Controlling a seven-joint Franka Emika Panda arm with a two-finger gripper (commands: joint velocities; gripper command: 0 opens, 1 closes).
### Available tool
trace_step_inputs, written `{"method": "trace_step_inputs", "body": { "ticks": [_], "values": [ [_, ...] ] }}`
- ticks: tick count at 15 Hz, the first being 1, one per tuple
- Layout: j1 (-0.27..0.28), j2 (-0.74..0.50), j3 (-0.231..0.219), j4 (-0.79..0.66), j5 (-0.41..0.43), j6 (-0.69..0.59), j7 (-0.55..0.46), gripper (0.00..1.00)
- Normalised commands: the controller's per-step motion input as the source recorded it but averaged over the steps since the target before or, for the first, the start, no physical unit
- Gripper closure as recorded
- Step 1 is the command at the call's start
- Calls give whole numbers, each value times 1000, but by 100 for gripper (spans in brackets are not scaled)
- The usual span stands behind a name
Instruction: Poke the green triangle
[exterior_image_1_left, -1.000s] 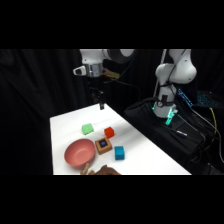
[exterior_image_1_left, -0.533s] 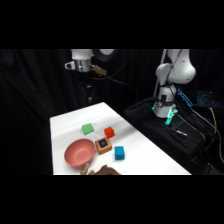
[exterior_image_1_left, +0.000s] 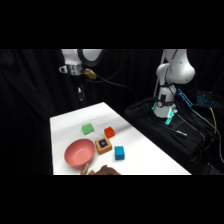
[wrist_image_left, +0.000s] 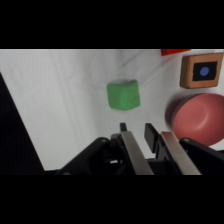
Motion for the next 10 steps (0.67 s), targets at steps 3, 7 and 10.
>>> {"method": "trace_step_inputs", "body": {
  "ticks": [3, 7, 10],
  "values": [
    [-90, 258, 53, 227, 207, 100, -12, 100],
    [-95, 231, 70, 134, 180, 218, 14, 97],
    [-105, 232, 91, 120, 171, 257, 22, 99]
  ]
}}
